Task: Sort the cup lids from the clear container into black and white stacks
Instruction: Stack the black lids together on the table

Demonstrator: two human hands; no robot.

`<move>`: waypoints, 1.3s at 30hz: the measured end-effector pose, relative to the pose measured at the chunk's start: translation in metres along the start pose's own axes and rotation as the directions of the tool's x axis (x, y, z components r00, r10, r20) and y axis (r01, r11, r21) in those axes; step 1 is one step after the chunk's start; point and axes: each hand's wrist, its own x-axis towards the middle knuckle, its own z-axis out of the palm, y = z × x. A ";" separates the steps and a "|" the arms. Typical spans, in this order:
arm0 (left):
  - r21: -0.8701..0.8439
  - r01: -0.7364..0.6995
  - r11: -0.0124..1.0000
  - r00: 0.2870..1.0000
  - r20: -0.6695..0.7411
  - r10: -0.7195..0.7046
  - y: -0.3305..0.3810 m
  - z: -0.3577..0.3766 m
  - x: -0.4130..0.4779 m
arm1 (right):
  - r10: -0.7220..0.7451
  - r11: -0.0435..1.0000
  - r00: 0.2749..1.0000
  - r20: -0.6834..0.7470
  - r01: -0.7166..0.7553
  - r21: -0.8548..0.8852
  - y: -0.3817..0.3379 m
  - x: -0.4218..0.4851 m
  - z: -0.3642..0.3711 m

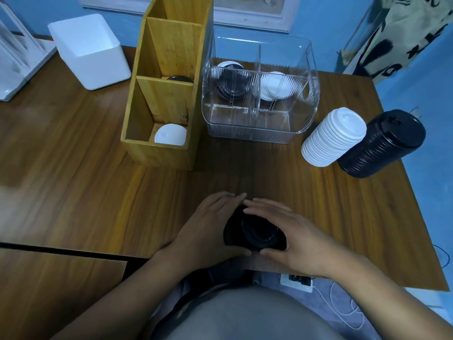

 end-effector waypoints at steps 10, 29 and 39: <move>-0.064 0.003 0.998 1.000 0.006 -0.003 0.007 -0.008 -0.005 | 0.059 0.996 0.998 -0.013 -0.060 -0.060 -0.007 0.008 0.007; -0.119 -0.012 0.993 1.000 0.009 0.013 0.002 -0.005 -0.003 | 0.092 0.989 0.988 -0.122 -0.076 0.126 0.002 0.007 0.007; -0.077 -0.019 0.997 1.000 -0.008 0.019 -0.002 -0.002 -0.001 | 0.250 0.888 0.907 -0.338 -0.076 0.453 0.010 -0.016 -0.009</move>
